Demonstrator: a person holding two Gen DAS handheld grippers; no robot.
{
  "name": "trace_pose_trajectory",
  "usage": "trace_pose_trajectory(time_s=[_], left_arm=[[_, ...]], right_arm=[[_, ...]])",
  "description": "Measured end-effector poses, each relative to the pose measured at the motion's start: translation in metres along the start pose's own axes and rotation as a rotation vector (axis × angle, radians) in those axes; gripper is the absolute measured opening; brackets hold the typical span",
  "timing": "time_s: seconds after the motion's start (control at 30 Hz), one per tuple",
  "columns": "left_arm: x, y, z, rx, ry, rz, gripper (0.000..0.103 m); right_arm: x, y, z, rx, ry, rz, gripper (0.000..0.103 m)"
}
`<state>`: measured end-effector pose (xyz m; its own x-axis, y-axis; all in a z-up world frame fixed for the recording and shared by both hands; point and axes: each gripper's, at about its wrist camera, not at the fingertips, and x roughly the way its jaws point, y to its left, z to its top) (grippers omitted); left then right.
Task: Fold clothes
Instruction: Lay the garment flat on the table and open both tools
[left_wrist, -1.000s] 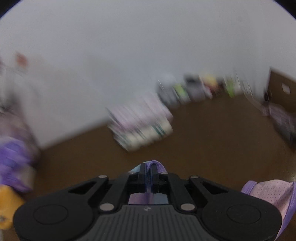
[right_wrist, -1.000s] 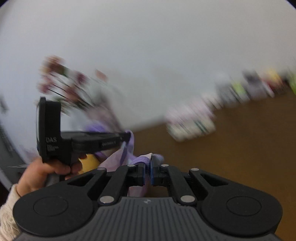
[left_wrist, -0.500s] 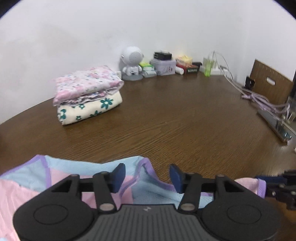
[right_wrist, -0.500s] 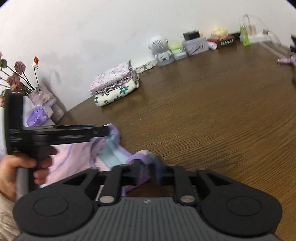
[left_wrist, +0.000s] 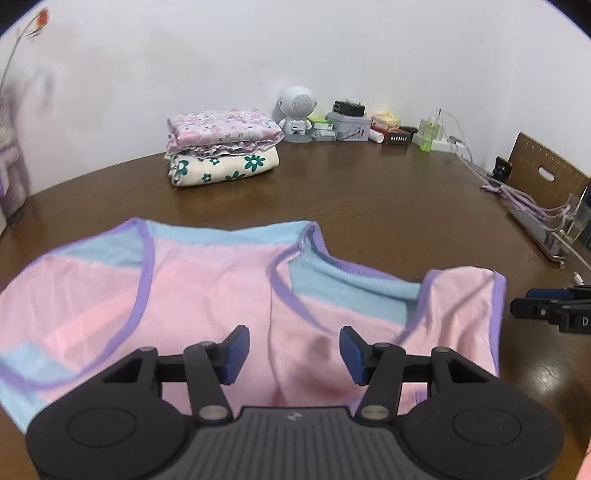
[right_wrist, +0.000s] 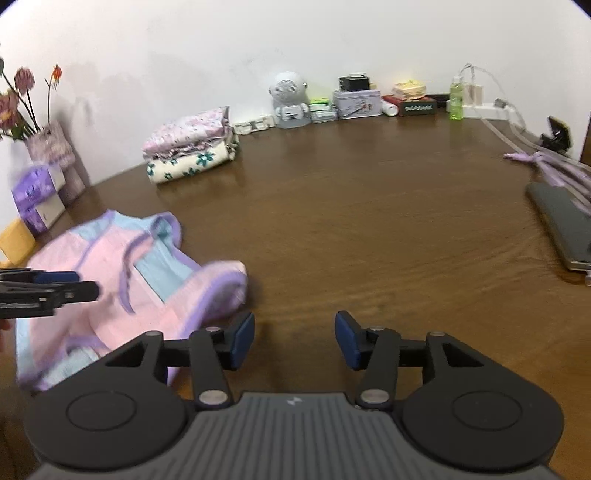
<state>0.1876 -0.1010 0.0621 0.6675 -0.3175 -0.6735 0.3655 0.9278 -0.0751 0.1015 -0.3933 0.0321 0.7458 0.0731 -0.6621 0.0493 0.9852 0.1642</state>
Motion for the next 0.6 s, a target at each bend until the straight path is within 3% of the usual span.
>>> trace_pose_trajectory(time_s=[0.13,0.33,0.47,0.6], left_arm=[[-0.021,0.008,-0.02,0.014,-0.018,0.024,0.053],[-0.045,0.021,-0.046,0.019,-0.01,0.021,0.051],[-0.062,0.02,-0.066,0.09,-0.018,0.039,0.051],[-0.069,0.017,-0.08,0.14,-0.014,0.051,0.044]], right_arm=[[-0.024,-0.002,-0.01,0.009,-0.054,-0.044,0.053],[-0.052,0.034,-0.019,-0.043,-0.123,0.117,0.053],[-0.039,0.06,-0.027,-0.108,-0.076,0.135,0.053],[-0.016,0.063,-0.038,-0.035,0.012,0.197,0.051]])
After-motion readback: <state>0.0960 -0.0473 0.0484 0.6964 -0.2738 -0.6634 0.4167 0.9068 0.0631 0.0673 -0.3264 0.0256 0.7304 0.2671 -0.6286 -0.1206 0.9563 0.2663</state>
